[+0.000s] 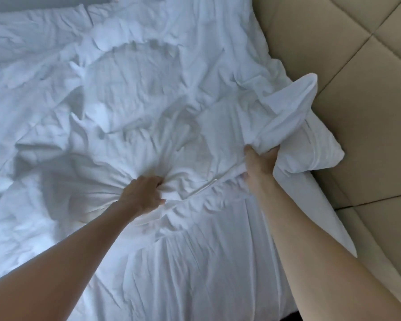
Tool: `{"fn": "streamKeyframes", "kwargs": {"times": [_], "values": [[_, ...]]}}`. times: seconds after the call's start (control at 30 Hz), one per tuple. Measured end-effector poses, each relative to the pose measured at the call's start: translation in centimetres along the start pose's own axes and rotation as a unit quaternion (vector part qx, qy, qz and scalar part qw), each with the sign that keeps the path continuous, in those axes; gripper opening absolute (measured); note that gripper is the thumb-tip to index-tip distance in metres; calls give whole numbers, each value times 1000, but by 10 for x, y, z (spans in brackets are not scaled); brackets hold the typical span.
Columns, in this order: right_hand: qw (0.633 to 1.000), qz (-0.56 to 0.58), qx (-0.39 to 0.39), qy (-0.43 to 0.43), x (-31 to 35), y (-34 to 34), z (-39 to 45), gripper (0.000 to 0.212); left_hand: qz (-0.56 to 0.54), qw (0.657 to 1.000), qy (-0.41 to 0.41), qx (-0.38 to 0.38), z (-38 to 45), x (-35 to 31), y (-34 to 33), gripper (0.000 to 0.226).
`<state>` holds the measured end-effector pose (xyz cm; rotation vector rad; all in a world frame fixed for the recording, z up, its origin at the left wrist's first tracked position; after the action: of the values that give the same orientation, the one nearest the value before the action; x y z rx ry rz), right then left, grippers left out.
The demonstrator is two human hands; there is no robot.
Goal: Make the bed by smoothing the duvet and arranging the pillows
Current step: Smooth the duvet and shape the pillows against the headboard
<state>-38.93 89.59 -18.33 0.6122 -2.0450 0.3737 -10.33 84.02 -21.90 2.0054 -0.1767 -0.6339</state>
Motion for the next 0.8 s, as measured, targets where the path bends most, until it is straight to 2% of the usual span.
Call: {"fn": "streamKeyframes", "kwargs": {"times": [0.07,0.1,0.2,0.27,0.3,0.37,0.47,0.53,0.63,0.73,0.8], "values": [[998,-24,-5,62,29,4,-1,78,-30,999,-18,-35,3,-16,8,9],[995,-28,-13,93,46,8,0,77,-43,997,-28,-66,5,-29,12,6],[981,-11,-62,182,98,30,3,70,-68,977,-94,-177,12,-82,19,22],[975,10,-114,193,105,50,7,66,-28,966,-125,-224,17,-107,15,11],[974,16,-143,175,98,62,12,66,-3,969,-127,-211,21,-112,9,7],[982,23,-170,80,65,85,28,68,45,987,-122,-91,27,-111,-18,36],[982,-34,-146,-115,10,116,51,77,109,982,-139,70,23,-94,-49,79],[980,-47,-110,-161,-6,130,58,83,119,971,-142,148,20,-84,-60,93],[987,-2,-79,-141,-3,137,66,84,145,955,-165,202,17,-79,-67,104],[991,-4,-131,-20,17,142,69,63,180,948,-185,188,12,-80,-70,107],[984,-27,-166,66,32,144,66,56,191,947,-191,174,10,-81,-71,99]]}}
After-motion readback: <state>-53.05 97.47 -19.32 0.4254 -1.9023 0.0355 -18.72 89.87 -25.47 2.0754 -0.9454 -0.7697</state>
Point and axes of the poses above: each hand's wrist, its own z-axis towards the middle knuckle, its own y-axis out of the back of the hand, x = y × z, the point moved 6 cm from there along z, towards the middle knuckle, and after that the axes turned 10 degrees about -y, right-handed, at the moved point
